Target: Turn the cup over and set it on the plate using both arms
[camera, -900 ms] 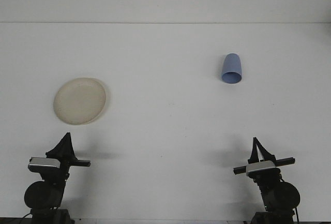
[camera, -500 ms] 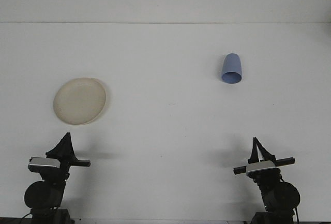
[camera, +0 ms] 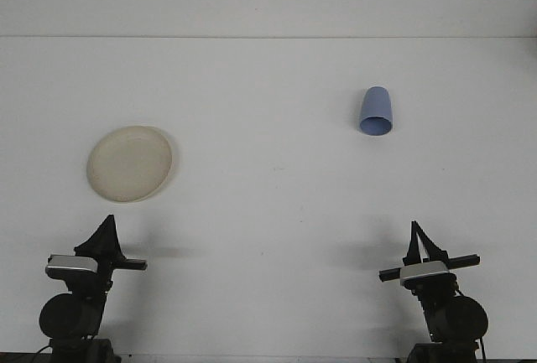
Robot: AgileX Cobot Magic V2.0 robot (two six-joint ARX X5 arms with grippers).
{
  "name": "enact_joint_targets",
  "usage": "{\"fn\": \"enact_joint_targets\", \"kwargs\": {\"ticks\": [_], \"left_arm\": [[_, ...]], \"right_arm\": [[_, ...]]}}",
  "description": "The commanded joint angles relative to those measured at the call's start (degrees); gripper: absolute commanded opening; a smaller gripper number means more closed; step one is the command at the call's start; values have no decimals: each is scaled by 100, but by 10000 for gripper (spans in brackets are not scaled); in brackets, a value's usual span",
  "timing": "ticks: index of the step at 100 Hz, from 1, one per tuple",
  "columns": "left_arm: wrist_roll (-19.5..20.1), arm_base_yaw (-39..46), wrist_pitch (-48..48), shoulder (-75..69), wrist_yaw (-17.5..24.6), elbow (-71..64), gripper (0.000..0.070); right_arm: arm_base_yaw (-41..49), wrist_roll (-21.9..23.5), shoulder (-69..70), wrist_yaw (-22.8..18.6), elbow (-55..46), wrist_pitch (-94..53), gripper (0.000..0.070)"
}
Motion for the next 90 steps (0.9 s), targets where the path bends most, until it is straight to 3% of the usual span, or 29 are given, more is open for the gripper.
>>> {"fn": "enact_joint_targets", "kwargs": {"ticks": [1, 14, 26, 36, 56, 67, 72, 84, 87, 90], "left_arm": [[-22, -11, 57, -4, -20, -116, 13], [-22, -11, 57, -2, -20, -116, 13], [-22, -11, 57, -4, -17, -116, 14], [-22, -11, 57, -4, -20, -116, 13], [-22, -11, 57, -4, -20, -116, 13], [-22, -11, 57, -4, -17, -116, 13], [-22, -11, 57, -2, -17, -116, 13], [-22, -11, 57, -4, -20, -116, 13], [-22, -11, 57, -2, -20, -116, 13], [-22, -11, 57, -4, -17, -114, 13]], "right_arm": [[-7, 479, -2, -26, -11, 199, 0], [-7, 1801, -2, -11, -11, 422, 0], [-7, 3032, -2, 310, -9, 741, 0], [-7, 3593, 7, 490, 260, 697, 0], [-11, 3633, 905, 769, 1591, -114, 0], [-11, 3206, 1974, 938, 2516, -531, 5], [-11, 2981, 2457, 855, 2879, -573, 90], [-9, 2710, 3528, 638, 3585, -568, 506], [-9, 2651, 3786, 562, 3724, -564, 557], [-9, 2588, 4037, 466, 3847, -542, 564]]}}
